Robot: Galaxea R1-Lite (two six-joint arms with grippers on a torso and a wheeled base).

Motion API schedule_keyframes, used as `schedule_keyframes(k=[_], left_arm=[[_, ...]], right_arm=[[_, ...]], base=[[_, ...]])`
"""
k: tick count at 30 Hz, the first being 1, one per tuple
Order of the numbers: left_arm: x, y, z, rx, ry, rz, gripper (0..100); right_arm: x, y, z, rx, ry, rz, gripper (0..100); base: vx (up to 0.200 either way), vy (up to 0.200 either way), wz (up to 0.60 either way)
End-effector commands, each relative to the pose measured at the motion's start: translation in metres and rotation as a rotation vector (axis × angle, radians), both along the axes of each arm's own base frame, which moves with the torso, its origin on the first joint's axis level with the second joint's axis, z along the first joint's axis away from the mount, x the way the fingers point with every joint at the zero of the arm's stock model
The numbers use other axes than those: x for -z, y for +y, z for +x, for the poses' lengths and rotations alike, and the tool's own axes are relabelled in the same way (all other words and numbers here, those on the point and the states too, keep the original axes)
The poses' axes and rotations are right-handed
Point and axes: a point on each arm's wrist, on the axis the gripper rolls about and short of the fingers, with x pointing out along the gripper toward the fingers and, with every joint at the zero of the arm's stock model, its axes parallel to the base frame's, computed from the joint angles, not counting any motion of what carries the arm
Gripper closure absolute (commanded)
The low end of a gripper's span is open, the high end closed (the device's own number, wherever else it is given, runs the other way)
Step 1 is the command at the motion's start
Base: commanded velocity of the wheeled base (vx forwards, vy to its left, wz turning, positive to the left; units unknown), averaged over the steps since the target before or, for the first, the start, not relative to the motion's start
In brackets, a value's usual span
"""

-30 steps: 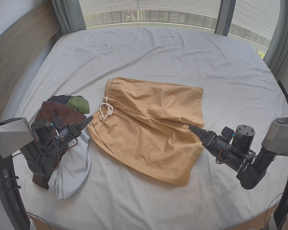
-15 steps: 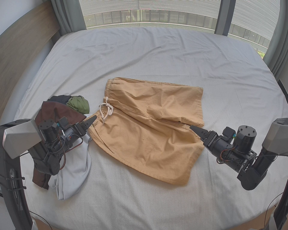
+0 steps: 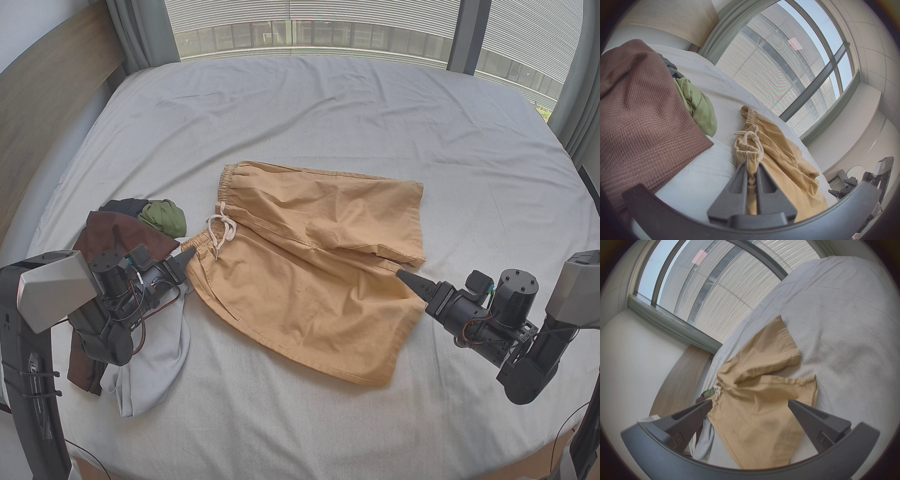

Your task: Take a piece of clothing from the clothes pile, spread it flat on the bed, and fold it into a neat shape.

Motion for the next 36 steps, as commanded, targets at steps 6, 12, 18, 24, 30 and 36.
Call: schedule_keyframes(k=[6, 12, 18, 24, 30, 36], left_arm=[[-0.004, 0.002, 0.000, -0.005, -0.013, -0.001, 100], [-0.007, 0.001, -0.001, -0.006, -0.023, 0.000, 100], [-0.013, 0.001, -0.002, -0.005, -0.036, -0.001, 100], [-0.013, 0.001, -0.002, -0.006, -0.037, -0.001, 100], [-0.013, 0.003, -0.002, -0.008, -0.039, -0.001, 100], [-0.013, 0.003, -0.001, -0.009, -0.039, -0.001, 100]], right_arm=[[0.032, 0.012, -0.034, -0.160, 0.126, -0.127, 0], [0.067, 0.019, -0.038, -0.198, 0.226, -0.205, 0], [0.081, 0.021, -0.045, -0.219, 0.281, -0.234, 0], [0.096, 0.032, -0.051, -0.263, 0.321, -0.254, 0], [0.097, 0.039, -0.051, -0.282, 0.313, -0.245, 0], [0.097, 0.036, -0.051, -0.272, 0.322, -0.245, 0]], base=[[0.000, 0.000, 0.00], [0.000, 0.000, 0.00], [0.000, 0.000, 0.00], [0.000, 0.000, 0.00], [0.000, 0.000, 0.00], [0.000, 0.000, 0.00]])
